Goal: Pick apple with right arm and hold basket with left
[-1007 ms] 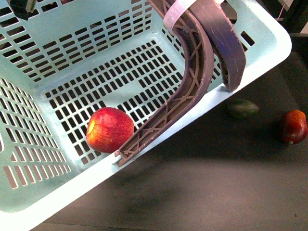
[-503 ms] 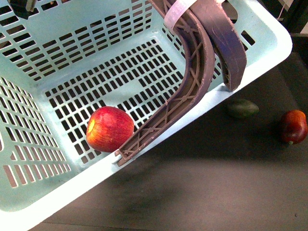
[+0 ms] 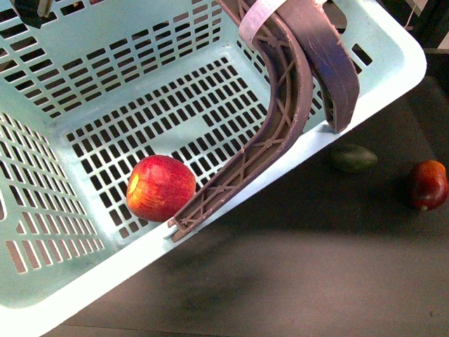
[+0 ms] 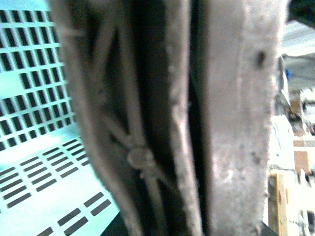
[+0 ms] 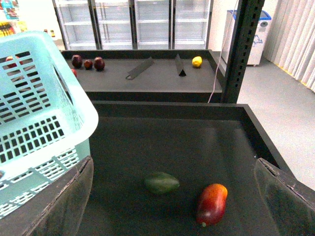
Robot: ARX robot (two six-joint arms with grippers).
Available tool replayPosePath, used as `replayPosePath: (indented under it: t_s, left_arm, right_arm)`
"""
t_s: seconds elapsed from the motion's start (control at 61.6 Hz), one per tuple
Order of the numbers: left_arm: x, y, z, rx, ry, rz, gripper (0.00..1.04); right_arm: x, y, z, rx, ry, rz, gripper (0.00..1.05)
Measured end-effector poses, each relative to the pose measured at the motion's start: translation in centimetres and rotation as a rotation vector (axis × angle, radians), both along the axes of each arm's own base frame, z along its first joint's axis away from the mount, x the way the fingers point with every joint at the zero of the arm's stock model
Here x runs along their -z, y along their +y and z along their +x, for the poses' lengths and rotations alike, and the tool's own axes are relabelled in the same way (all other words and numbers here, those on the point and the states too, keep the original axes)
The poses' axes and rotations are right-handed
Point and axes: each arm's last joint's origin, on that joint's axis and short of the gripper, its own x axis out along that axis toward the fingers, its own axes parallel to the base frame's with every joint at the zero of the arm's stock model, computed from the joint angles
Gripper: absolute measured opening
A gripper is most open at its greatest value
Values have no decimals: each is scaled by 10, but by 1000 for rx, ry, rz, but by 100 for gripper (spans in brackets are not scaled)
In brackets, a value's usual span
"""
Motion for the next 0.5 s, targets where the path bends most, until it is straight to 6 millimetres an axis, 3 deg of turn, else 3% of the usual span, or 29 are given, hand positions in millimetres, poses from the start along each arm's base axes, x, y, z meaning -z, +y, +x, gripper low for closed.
replayPosePath:
  t_s: [0.13, 0.26, 0.374, 0.503]
  left_arm:
    - [-2, 16, 6, -362, 35, -80, 15]
    - [-1, 44, 13, -503, 41, -135, 15]
    - [12, 75, 25, -621, 83, -211, 15]
    - [40, 93, 47, -708, 160, -256, 15]
  right_arm:
    - [0, 0, 0, 0, -1, 0, 96]
    - [0, 0, 0, 0, -1, 0, 96]
    - [0, 0, 0, 0, 0, 0, 96]
    - [0, 0, 0, 0, -1, 0, 96]
